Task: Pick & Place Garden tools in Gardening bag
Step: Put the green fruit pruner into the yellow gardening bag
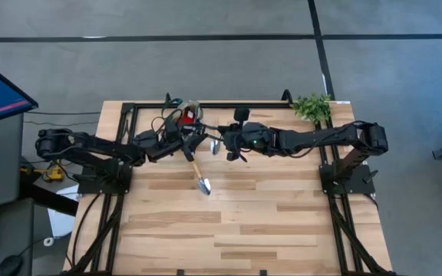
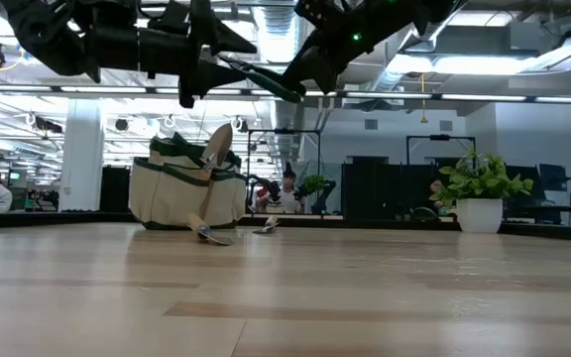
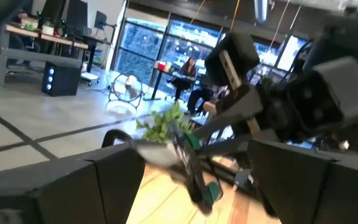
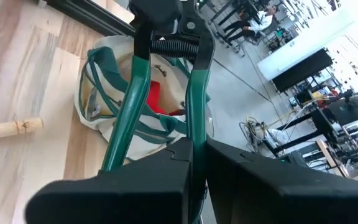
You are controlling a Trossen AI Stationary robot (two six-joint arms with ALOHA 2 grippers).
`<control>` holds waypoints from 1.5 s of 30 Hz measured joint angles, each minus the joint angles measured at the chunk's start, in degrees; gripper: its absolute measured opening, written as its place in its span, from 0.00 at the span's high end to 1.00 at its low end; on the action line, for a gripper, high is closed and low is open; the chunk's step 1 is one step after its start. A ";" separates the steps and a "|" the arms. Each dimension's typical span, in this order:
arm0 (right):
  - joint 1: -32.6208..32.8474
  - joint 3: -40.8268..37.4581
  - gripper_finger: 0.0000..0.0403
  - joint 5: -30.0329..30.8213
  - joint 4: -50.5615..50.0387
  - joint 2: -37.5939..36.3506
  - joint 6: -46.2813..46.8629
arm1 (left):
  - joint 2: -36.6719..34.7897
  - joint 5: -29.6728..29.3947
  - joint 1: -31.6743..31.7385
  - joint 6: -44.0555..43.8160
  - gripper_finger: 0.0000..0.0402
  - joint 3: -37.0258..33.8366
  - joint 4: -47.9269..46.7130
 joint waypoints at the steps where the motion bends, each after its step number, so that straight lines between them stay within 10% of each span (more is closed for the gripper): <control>1: 0.00 0.00 0.97 0.00 0.02 0.00 -0.01 | -0.04 0.00 0.00 0.00 0.33 0.00 0.21; 26: 0.10 0.00 0.97 0.41 1.21 0.00 -0.46 | -0.04 -0.22 -0.02 2.63 0.96 -0.04 0.54; 45: 1.10 0.20 0.86 7.30 0.40 -0.09 0.40 | -6.46 -1.89 -0.02 16.72 0.98 -0.13 -5.22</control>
